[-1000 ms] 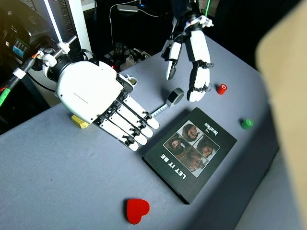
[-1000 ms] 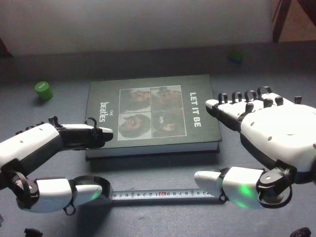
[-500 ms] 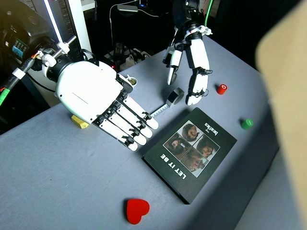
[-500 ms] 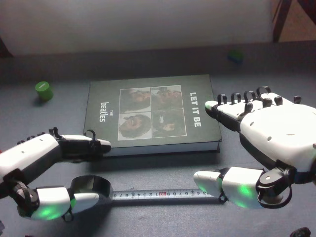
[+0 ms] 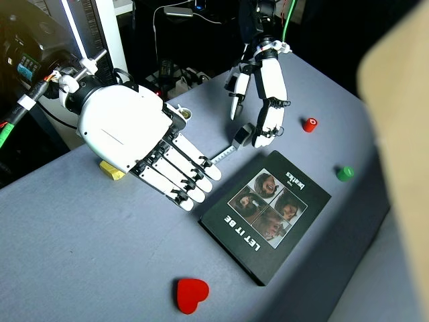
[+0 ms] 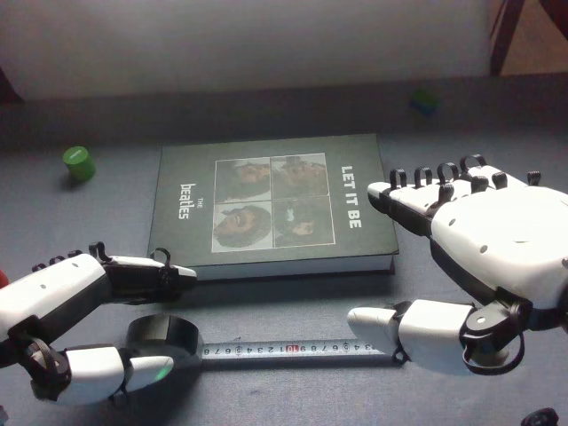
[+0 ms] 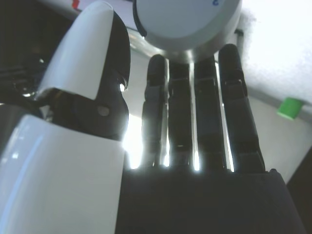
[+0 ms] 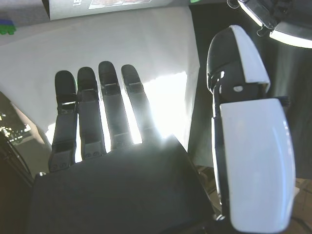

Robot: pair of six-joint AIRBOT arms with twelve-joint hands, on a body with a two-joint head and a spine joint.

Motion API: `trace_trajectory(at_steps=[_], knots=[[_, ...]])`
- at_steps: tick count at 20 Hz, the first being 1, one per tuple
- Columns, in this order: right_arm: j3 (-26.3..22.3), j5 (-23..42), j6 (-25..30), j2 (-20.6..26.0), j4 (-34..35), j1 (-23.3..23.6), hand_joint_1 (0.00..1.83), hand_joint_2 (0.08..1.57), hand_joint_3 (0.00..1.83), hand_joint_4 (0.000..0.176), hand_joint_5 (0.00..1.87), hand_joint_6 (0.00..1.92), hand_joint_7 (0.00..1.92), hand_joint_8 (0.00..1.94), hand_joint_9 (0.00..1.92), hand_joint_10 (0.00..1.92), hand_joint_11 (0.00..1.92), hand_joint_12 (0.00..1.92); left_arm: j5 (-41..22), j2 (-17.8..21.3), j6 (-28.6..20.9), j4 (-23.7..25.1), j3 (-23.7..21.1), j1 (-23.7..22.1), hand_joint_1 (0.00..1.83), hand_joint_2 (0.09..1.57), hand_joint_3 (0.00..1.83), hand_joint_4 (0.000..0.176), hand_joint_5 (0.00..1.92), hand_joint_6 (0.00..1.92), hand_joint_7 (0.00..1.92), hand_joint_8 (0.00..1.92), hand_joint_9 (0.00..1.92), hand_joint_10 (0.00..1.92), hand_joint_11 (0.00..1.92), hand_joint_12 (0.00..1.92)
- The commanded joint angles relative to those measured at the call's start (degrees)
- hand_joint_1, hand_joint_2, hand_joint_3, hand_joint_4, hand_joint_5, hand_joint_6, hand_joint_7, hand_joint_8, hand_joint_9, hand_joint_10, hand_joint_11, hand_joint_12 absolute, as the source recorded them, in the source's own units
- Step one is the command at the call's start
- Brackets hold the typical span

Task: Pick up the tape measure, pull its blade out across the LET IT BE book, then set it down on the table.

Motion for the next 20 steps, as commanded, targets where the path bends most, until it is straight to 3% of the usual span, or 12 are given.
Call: trace_trajectory(at_steps=[1,20], knots=[[-0.31,2.27,0.41,0.17,-4.57,0.36,0.43,1.03,0.0,0.0,0.19,0.01,0.24,0.0,0.23,0.01,0.0,0.75,-6.07,-0.37,-0.27,0.66,0.27,-0.27,1.1,1.1,0.0,0.0,0.54,0.0,0.6,0.0,0.54,0.0,0.38,0.38],[-0.39,2.4,0.41,0.19,-4.83,0.24,0.46,1.03,0.0,0.0,0.19,0.0,0.26,0.0,0.24,0.0,0.0,0.81,-6.05,-3.1,1.45,0.44,3.25,2.13,1.12,1.1,0.0,0.0,0.52,0.0,0.59,0.0,0.54,0.0,0.38,0.37]])
